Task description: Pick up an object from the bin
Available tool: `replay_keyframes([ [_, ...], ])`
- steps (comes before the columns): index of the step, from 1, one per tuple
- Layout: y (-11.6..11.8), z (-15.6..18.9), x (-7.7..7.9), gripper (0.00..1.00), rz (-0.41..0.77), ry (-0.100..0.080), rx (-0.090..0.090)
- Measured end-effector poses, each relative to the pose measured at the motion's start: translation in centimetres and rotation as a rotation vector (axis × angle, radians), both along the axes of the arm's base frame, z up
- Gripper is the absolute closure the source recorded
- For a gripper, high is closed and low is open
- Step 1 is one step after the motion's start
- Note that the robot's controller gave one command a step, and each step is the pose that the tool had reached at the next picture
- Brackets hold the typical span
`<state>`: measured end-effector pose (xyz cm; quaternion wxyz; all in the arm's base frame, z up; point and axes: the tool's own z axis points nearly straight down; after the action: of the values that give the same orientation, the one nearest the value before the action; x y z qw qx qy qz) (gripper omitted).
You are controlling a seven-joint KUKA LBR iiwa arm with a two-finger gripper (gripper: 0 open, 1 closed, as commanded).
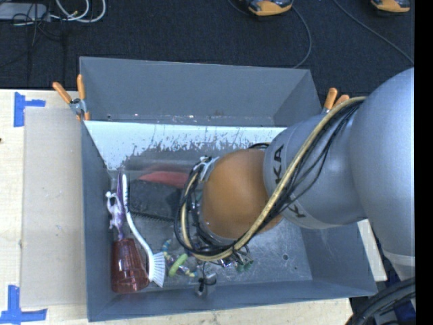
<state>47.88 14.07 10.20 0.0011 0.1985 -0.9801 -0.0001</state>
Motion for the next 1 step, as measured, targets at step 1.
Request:
replay_keyframes([
  [1, -0.32, -2.64, 0.15, 0.0, -0.127, -0.017, 0.005],
])
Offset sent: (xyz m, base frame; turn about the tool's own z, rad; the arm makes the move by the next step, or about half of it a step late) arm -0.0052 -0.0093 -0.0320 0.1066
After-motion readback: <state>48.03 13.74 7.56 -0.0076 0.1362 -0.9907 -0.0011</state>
